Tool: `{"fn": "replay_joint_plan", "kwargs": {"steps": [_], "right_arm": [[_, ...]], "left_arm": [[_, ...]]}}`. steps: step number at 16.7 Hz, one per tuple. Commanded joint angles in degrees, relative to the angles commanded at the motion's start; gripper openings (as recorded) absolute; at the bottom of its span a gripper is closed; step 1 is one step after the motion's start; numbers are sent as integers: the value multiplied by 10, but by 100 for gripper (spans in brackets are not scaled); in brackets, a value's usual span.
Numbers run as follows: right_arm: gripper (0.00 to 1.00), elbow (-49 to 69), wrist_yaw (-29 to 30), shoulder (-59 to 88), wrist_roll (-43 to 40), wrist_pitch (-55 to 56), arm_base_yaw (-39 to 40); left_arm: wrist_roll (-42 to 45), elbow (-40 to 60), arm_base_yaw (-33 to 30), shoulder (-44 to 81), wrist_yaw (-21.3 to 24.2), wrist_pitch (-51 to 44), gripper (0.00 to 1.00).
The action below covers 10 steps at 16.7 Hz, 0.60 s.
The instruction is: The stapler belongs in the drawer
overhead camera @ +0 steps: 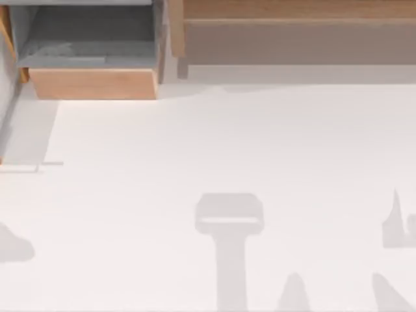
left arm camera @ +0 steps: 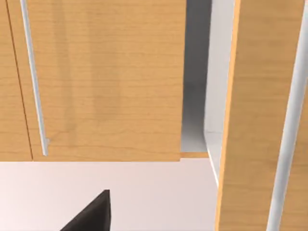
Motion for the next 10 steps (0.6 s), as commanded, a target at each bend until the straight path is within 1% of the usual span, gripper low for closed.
{"fn": "replay_joint_plan", "kwargs": {"steps": [7,10], "right_arm": [[100,0,0,0,0,0,0],[100,0,0,0,0,0,0]], "left_arm": [[0,0,-3,1,1,4,100],[0,24,-24,12,-17,-11,100]]}}
